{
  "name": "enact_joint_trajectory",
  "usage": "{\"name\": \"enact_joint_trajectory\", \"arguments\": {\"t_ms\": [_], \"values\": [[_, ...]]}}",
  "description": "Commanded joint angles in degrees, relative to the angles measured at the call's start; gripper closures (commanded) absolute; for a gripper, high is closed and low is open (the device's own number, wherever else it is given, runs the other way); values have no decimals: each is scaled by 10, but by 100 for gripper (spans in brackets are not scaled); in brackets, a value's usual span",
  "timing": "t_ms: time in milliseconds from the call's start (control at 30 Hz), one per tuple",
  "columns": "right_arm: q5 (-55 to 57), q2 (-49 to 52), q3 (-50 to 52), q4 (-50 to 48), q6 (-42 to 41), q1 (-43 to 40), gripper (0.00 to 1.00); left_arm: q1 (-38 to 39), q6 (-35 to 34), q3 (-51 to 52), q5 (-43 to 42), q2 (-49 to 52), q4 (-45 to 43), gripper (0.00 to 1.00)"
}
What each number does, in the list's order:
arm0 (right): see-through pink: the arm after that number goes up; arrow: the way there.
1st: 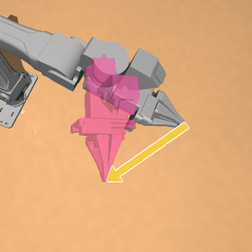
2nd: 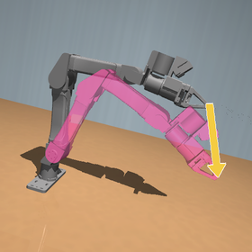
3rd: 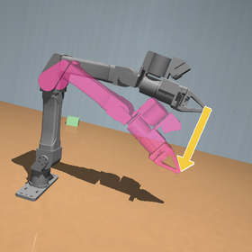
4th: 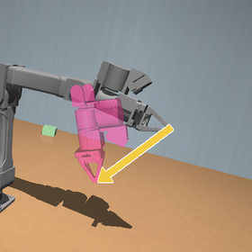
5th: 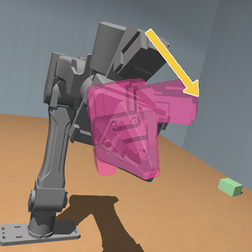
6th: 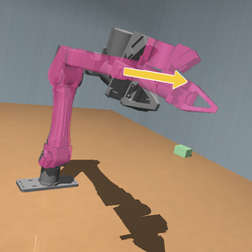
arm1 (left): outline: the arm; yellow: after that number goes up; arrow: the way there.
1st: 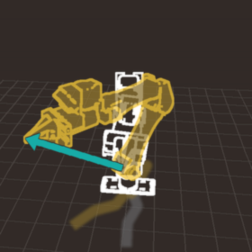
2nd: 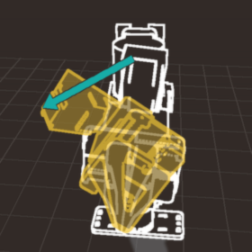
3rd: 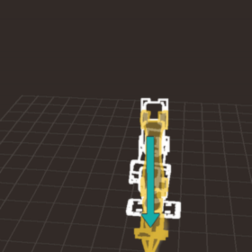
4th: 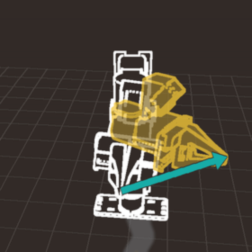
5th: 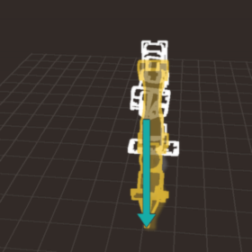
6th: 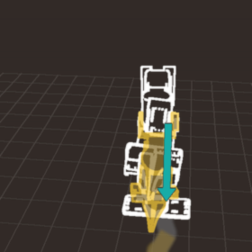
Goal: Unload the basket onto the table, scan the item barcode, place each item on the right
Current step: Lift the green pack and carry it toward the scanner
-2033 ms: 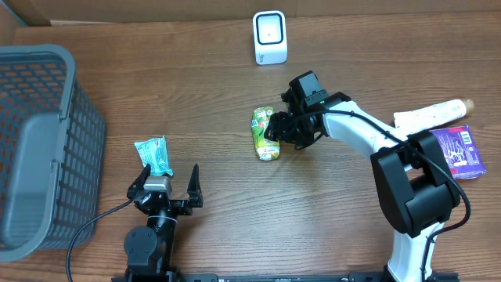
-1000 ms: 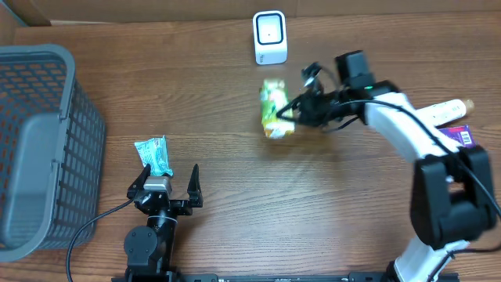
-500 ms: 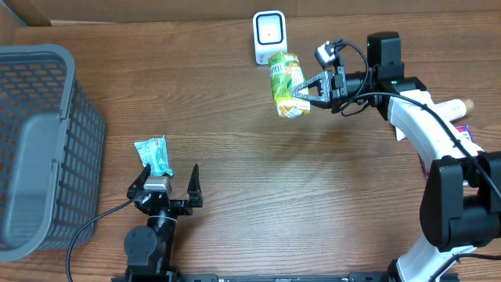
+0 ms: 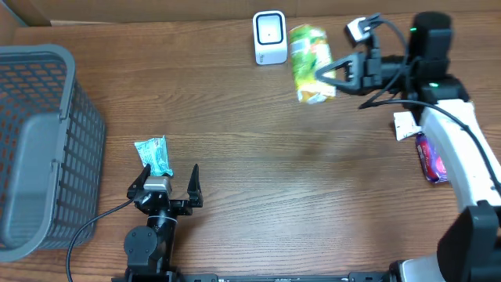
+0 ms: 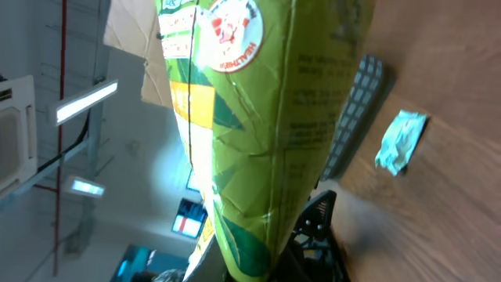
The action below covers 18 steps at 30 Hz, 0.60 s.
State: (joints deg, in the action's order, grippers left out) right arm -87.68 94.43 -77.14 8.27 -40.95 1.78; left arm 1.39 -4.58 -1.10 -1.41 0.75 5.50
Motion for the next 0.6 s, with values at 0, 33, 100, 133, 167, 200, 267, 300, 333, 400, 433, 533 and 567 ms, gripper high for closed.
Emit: {"name": "enact_joint_trajectory", "arguments": {"t_ms": [0, 33, 100, 133, 167, 200, 267, 300, 333, 400, 433, 533, 567], "values": [[-23, -23, -21, -5, -4, -12, 96, -4, -10, 4, 4, -5, -2, 0], [-23, -23, -21, -5, -4, -12, 97, -4, -10, 4, 4, -5, -2, 1], [-23, -23, -20, -2, 8, -12, 96, -4, -10, 4, 4, -5, -2, 0], [-23, -23, -20, -2, 10, -12, 96, -4, -10, 4, 4, -5, -2, 0], [-23, -23, -20, -2, 14, -12, 96, -4, -10, 4, 4, -5, -2, 0], [-23, -23, -20, -1, 19, -12, 96, -4, -10, 4, 4, -5, -2, 0], [-23, -23, -19, 4, 26, -12, 96, -4, -10, 4, 4, -5, -2, 1], [-23, -23, -19, 11, 35, -11, 96, -4, -10, 4, 4, -5, -2, 1], [-23, -23, -19, 23, 50, -11, 96, -4, -10, 4, 4, -5, -2, 0], [-23, -22, -19, 49, 85, -11, 96, -4, -10, 4, 4, -5, -2, 0], [-23, -21, -19, 59, 95, -11, 96, -4, -10, 4, 4, -5, -2, 1], [-12, -19, -19, 96, 137, -11, 96, -4, -10, 4, 4, -5, -2, 1], [28, -19, -19, 127, 163, -8, 96, -4, -10, 4, 4, -5, -2, 0]]}}
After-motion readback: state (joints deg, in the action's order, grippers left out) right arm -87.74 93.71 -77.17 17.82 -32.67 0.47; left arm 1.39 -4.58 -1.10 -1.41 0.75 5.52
